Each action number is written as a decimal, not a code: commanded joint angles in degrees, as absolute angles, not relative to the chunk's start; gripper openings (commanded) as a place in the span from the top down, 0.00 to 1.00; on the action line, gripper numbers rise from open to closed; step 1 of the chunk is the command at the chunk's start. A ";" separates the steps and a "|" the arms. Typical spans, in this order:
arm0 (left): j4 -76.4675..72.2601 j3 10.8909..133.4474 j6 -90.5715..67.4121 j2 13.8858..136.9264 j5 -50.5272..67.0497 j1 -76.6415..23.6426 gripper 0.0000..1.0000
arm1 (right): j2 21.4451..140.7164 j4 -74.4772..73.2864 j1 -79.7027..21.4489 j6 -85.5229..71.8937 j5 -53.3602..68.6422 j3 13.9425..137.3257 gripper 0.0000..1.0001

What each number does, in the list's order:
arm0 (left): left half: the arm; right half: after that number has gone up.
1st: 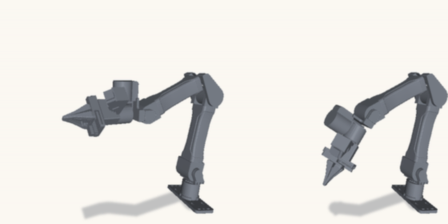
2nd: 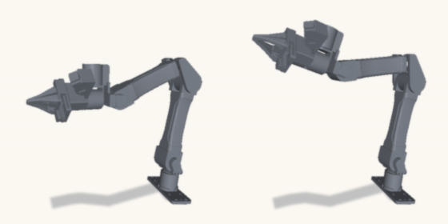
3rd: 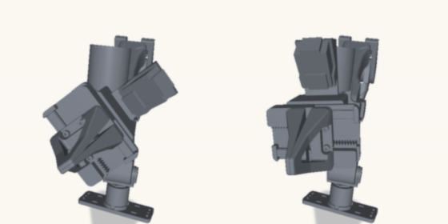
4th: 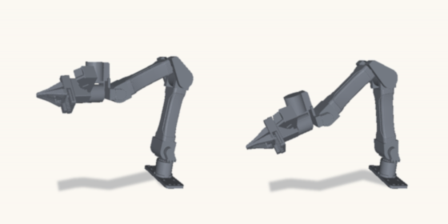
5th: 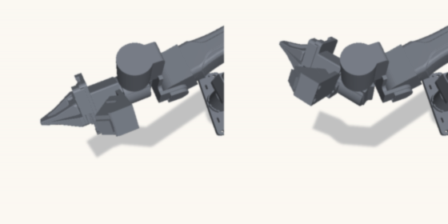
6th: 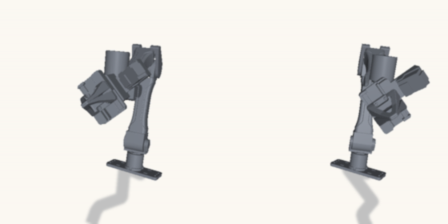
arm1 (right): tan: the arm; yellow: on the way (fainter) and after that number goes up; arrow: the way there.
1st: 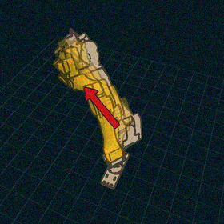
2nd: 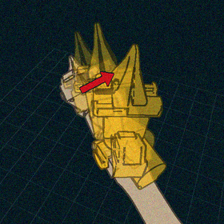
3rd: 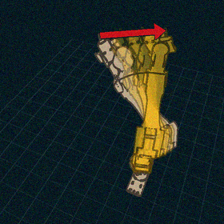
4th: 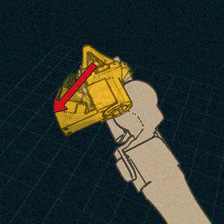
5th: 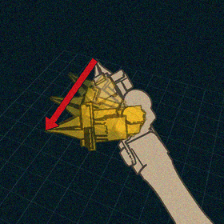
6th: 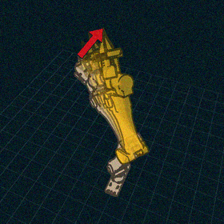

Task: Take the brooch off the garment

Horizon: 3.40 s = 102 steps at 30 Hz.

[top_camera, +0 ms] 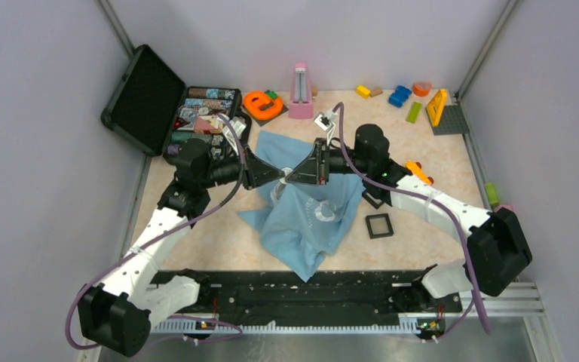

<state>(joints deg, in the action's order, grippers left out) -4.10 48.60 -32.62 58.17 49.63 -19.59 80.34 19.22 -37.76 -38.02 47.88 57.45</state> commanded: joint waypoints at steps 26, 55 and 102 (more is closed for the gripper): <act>-7.64 48.81 -35.91 55.87 48.68 -21.00 1.00 | 63.04 21.52 -39.22 -35.68 22.46 45.88 0.43; -10.48 47.68 -37.35 56.08 48.99 -20.98 1.00 | 68.88 28.55 -43.42 -38.35 24.55 48.40 0.57; -8.29 46.99 -37.01 52.72 46.01 -20.56 1.00 | 64.45 18.30 -42.80 -33.70 22.22 46.84 0.39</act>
